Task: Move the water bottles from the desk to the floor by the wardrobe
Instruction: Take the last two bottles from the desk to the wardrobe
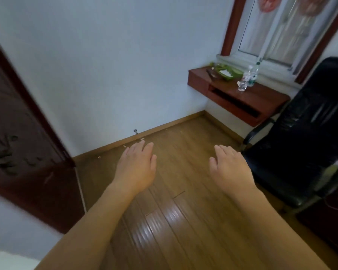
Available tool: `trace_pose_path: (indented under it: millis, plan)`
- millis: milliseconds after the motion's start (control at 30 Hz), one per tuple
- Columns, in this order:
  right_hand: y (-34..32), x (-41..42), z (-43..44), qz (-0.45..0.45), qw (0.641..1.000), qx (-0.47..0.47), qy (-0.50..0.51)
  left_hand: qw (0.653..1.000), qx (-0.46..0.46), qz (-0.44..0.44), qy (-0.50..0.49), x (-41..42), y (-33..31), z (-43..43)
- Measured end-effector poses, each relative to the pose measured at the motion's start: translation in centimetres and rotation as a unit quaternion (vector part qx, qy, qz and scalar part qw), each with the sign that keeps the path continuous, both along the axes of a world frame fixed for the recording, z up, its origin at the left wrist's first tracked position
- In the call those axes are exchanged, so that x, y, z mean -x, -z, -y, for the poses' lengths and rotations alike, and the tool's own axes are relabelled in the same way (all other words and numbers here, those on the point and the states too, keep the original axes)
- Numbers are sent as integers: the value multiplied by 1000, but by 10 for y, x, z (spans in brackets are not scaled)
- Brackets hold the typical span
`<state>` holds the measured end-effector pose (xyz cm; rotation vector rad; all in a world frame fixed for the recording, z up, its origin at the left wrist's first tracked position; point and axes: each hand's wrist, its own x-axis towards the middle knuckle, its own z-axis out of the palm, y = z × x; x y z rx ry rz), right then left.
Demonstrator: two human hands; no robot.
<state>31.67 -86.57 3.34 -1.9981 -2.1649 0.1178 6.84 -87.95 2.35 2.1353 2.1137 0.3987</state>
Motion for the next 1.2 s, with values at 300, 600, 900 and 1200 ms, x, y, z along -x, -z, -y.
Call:
trace_pose_path:
  millis: [300,600,900,1200]
  plan:
    - [1,-33,-97,-30,993,7,116,995,21,-11,99,-40,-7,-140]
    - [16,-107,-223,-36,986,14,160,989,33,-30,138,-119,5,-286]
    - [-3,-165,-343,-21,986,23,165,989,35,-20,140,-178,-4,-414]
    - [-3,-189,-459,-12,983,19,183,988,27,-3,155,-206,-3,-544]
